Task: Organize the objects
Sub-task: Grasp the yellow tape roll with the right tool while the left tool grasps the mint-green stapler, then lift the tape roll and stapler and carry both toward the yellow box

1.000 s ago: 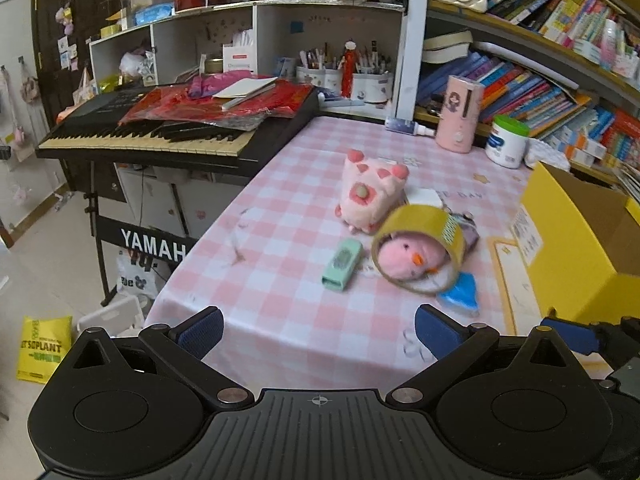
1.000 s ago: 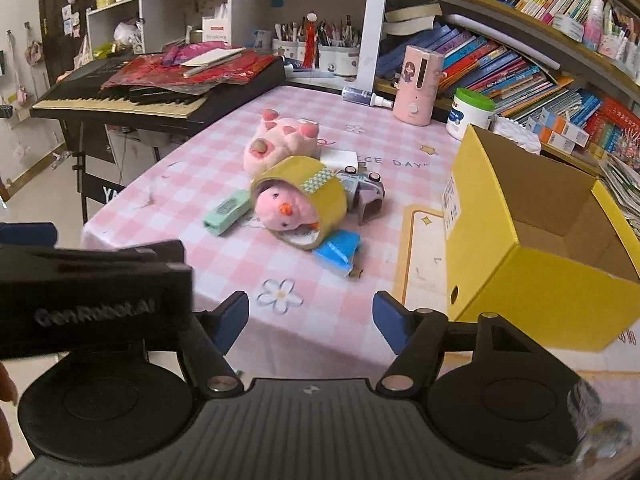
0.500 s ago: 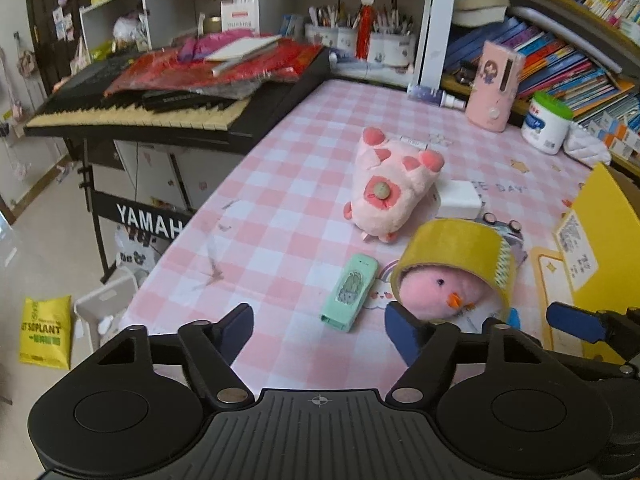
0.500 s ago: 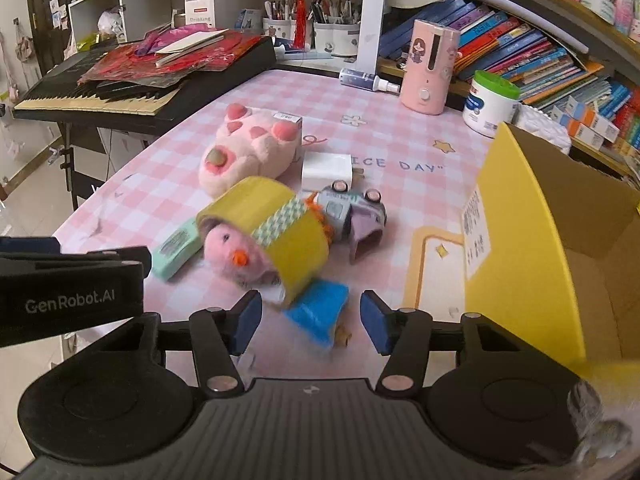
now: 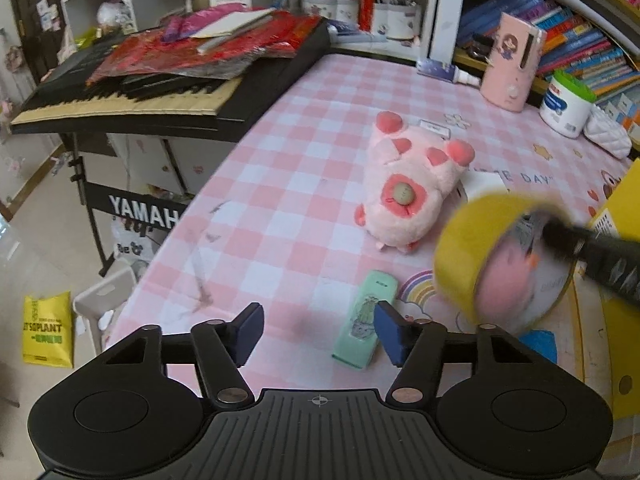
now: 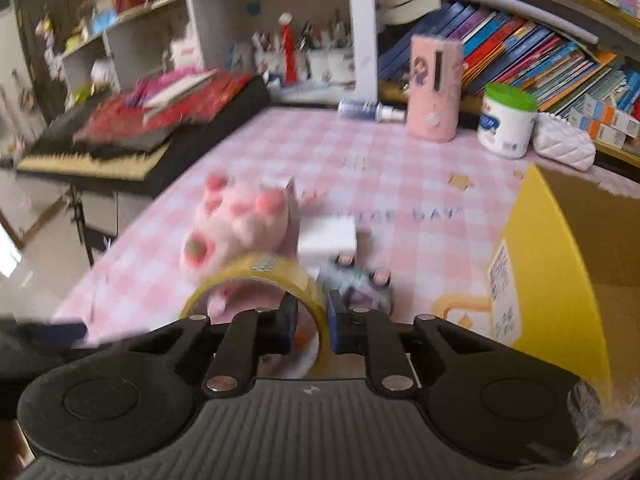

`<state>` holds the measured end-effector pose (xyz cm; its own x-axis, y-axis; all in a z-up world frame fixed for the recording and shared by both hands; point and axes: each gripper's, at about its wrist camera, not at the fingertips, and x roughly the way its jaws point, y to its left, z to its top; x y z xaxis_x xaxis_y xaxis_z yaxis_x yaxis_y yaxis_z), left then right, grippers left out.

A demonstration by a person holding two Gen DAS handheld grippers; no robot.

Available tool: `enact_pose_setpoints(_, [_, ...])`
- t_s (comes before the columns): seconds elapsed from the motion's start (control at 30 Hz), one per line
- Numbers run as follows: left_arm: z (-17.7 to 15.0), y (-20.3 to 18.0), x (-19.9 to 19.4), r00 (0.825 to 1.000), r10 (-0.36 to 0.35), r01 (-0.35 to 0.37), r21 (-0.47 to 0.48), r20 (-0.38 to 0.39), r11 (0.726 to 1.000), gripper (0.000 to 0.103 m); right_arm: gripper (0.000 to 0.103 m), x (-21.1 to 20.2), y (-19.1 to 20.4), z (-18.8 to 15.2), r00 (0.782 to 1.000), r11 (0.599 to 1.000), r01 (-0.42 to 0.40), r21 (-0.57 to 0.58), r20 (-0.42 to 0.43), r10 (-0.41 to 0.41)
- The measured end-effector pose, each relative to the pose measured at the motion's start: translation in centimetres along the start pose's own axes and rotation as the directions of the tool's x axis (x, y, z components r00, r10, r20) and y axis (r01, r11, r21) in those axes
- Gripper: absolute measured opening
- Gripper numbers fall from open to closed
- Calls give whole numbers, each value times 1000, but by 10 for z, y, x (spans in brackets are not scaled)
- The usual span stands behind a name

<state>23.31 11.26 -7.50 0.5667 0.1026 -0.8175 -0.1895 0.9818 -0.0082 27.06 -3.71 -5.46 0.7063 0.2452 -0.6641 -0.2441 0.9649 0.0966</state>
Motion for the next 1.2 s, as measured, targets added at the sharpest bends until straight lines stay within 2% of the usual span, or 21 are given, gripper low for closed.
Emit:
enact_pose_setpoints(0.2, [4,-16,22,998,-54,57,60,-40,997,43,12,-17,-21,18,996,992,-37,123,82,27])
enact_pose_setpoints(0.33, [-1,-25,28,997,-56,61,99,-49,993,35,11,-24,-27,22,996,981,-68,181,63,58])
enact_pose_setpoints(0.4, [-1,-26,27,998,-55,59,104,-42,993,23,11,-30,-27,20,996,982,-63,177,73,51])
enact_pose_setpoints(0.53, [-3,-19,18,996,-87,90,74,-37,993,23,11,-38,-24,13,997,986,-38,162,73,27])
enact_pose_setpoints(0.73, [-3,-4,-31,993,-64,62,27,100,998,23,11,-42,-23,-2,999,988,5,155,32,-10])
enact_pose_setpoints(0.93, [-6,18,-79,979,-88,95,-30,183,995,23,11,-64,-10,-16,1000,998,-16,67,22,15])
enact_pose_setpoints(1.2, [-42,31,-119,970,-127,137,-36,206,990,23,10,-103,5,-45,1000,999,-23,32,10,23])
